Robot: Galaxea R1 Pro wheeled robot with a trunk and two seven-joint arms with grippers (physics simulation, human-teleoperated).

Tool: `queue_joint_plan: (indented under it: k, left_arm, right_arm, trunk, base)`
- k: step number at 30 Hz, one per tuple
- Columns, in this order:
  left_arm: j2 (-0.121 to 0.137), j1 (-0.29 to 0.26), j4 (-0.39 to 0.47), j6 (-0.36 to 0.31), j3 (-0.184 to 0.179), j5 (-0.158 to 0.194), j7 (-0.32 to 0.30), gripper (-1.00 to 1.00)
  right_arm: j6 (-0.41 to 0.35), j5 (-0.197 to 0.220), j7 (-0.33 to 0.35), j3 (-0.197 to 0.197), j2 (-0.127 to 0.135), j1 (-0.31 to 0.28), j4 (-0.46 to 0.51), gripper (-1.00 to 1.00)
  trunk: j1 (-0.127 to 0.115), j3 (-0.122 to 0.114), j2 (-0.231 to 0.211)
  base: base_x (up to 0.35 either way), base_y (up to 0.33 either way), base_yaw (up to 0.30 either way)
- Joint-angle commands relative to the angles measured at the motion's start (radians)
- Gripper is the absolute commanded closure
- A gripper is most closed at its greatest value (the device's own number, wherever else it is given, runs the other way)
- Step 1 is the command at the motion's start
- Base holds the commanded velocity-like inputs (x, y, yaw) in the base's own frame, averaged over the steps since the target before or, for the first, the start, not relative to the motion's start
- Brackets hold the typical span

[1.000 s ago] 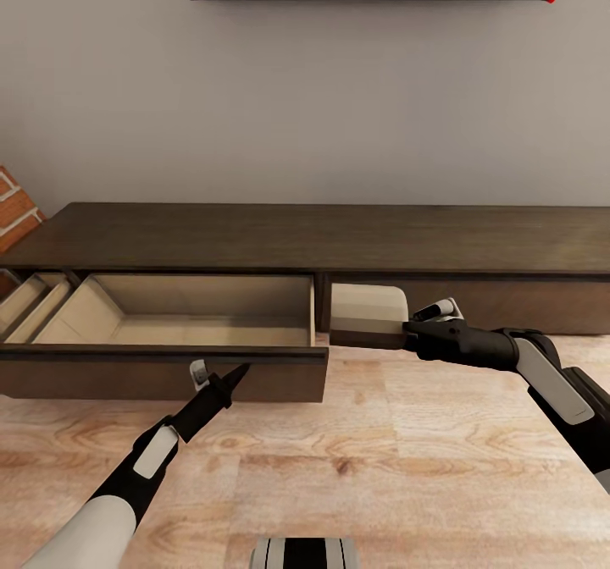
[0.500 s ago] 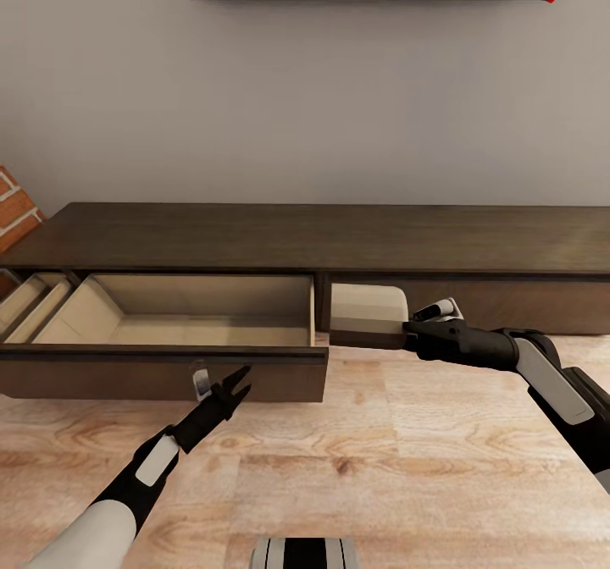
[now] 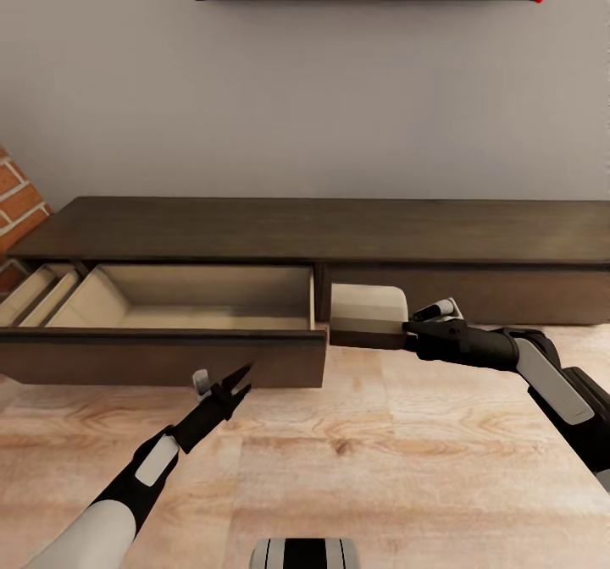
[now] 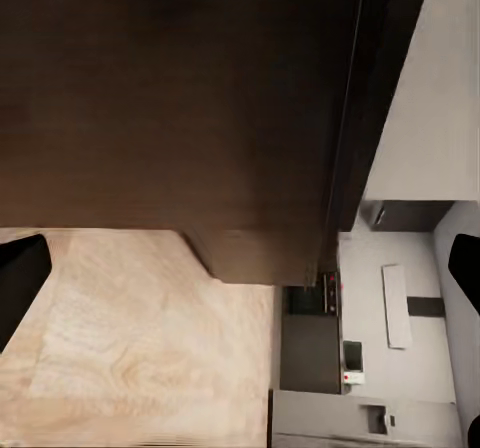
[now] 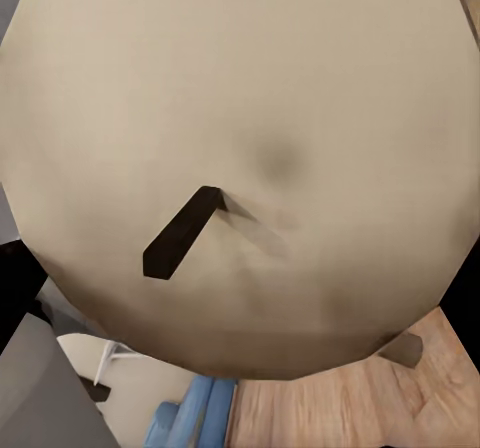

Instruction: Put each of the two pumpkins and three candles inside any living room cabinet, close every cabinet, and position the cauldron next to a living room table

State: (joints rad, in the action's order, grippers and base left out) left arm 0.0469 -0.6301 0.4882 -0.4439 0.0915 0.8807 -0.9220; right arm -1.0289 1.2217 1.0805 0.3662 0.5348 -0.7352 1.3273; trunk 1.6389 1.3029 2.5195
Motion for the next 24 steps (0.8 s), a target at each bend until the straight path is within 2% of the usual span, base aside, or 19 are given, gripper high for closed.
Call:
queue_joint_plan:
  k: [1,16,24]
  left_arm:
    - [0.000,-0.001,0.000,-0.009,0.001,0.006,-0.001,-1.00]
    - [-0.004,-0.001,-0.004,-0.007,-0.005,-0.001,0.011,-1.00]
    - [-0.007,0.006,-0.006,-0.008,-0.010,-0.003,0.061,-1.00]
  right_arm:
    - [-0.005,0.005,0.003,0.002,0.001,-0.001,0.000,1.00]
    - [-0.005,0.005,0.003,0.003,0.001,-0.001,0.000,1.00]
    - [-0.005,0.005,0.003,0.002,0.002,-0.001,0.000,1.00]
  trunk:
    - [-0.001,0.001,0.000]
    - [-0.001,0.001,0.000]
    - [-0.004,-0.030,-0.002]
  base:
    - [-0.205,0.000,0.000]
    - [-0.025,0.000,0.000]
    - [0.000,0.000,0.000]
